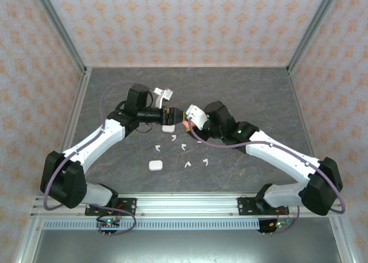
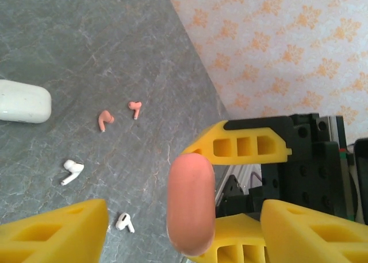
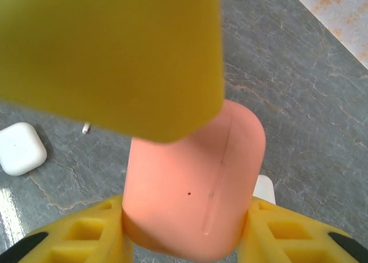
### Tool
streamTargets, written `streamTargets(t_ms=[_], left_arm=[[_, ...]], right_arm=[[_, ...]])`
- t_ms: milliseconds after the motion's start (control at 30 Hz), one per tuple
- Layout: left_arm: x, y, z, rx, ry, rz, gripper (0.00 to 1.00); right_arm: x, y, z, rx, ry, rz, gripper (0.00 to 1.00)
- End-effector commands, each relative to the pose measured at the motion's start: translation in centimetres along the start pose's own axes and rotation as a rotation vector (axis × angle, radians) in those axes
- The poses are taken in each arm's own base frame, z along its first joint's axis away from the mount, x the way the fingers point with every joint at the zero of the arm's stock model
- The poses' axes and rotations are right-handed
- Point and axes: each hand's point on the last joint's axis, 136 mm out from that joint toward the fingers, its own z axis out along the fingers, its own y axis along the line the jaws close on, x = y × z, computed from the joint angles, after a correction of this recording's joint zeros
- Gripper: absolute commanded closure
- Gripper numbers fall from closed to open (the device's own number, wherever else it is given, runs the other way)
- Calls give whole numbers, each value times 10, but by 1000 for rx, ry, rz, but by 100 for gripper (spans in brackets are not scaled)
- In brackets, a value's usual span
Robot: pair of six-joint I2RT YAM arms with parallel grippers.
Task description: Insert the wireless bluetooth earbuds into the charging case
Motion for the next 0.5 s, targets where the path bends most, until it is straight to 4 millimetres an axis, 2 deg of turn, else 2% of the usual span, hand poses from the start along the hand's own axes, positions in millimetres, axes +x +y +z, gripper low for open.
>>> streamTargets(t_ms=[0, 167, 467], left_arm=[[1, -17, 0, 47, 36, 40, 40], [4, -17, 2, 49, 57, 39, 51], [7, -16, 6, 55, 76, 43, 64]], right_arm=[[-26, -3, -12, 8, -83, -2, 58], [-27, -3, -11, 10, -88, -3, 58], [-30, 1, -11, -19, -103, 5, 58]])
